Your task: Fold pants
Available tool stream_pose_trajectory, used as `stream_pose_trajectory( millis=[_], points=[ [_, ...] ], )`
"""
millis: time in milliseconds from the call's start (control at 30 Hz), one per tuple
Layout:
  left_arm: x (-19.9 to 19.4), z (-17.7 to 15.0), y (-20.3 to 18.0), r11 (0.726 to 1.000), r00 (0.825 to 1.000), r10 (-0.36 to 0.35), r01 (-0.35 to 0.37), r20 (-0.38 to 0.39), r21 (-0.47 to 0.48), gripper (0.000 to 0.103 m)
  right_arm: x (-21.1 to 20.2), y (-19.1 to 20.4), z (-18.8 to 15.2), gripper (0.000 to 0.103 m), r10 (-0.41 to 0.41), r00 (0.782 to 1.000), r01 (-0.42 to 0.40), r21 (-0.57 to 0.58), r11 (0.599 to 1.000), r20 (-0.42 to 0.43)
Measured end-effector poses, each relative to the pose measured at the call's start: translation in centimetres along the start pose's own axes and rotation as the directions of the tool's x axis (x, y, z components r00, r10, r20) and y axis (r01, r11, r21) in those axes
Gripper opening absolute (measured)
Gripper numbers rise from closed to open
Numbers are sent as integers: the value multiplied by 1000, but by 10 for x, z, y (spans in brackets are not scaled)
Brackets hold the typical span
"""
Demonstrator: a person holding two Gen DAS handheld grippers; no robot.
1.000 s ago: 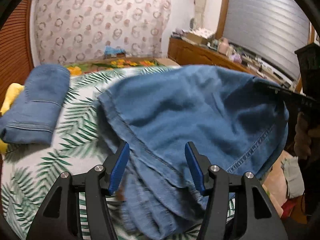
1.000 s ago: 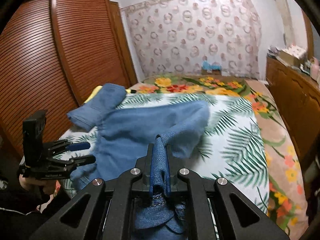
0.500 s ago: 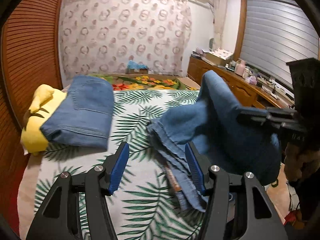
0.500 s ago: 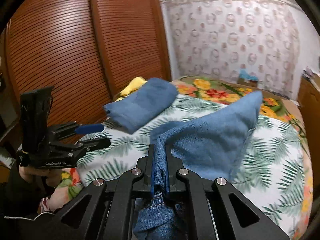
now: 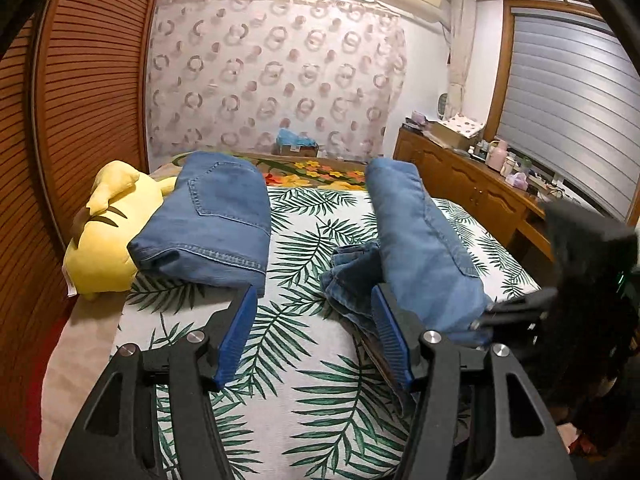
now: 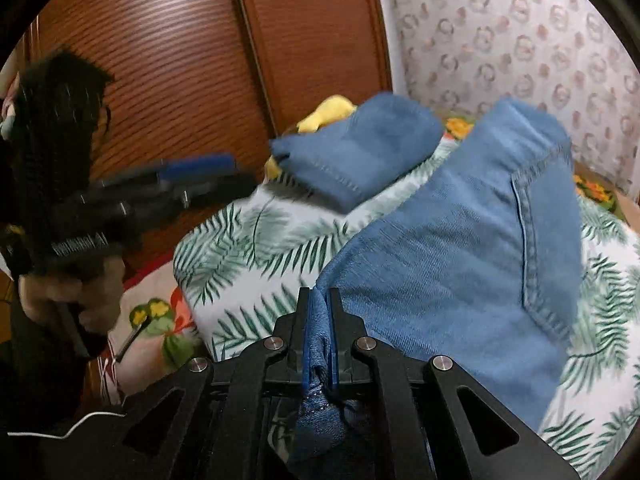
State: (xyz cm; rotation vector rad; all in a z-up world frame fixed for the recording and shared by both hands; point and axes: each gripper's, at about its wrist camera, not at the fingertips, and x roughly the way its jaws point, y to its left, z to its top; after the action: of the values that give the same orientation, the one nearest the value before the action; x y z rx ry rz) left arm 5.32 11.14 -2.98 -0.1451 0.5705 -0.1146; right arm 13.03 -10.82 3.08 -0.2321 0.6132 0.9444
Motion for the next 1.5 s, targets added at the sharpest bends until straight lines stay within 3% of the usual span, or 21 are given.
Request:
stream_pose_trajectory(
  millis=[233,300,467,633,800,867,1033,1167,1200,1267,1333,1500],
  points=[
    [3,-5,0,1000,1000,-2,2,-11,-3,61,11,-10,5,7,-1,1000,2,19,1000,-9],
    [4,-5,-1,1000,1000,-4,4,-13,-3,61,7,-12,9,13,-12,1000,11,28,1000,2],
    [12,-6,-4,1000,999,-19,19,-26,-3,61,-28,-20,18,43,-86,994,84,35,996,67],
    [21,1,-16,998,998,-60,61,-25,15,61,-63,-49,20,53,-183,973,173,84,981,138],
    [49,11,-34,989,988,-141,144,-64,34,60,-65,-70,12,55,-304,944,290,120,950,128],
    [61,13,-42,985,984,-161,166,-82,49,54,-64,-68,11,56,-325,939,309,133,942,115],
    [95,19,-62,971,963,-211,226,-169,74,51,-59,-69,7,57,-349,932,331,161,930,98],
    [117,16,-66,976,954,-181,204,-240,74,51,-60,-69,9,57,-355,931,338,167,926,87],
    [116,16,-66,975,955,-188,210,-230,75,49,-61,-69,12,57,-356,931,339,166,926,86],
    [104,17,-68,971,959,-205,224,-195,81,17,-69,-76,8,58,-357,930,340,168,925,85],
    [90,19,-72,967,961,-221,238,-167,88,7,-72,-78,8,58,-359,929,341,172,924,87],
    [45,22,-93,951,960,-259,273,-105,148,5,-79,-80,8,58,-343,933,320,183,930,111]
  ],
)
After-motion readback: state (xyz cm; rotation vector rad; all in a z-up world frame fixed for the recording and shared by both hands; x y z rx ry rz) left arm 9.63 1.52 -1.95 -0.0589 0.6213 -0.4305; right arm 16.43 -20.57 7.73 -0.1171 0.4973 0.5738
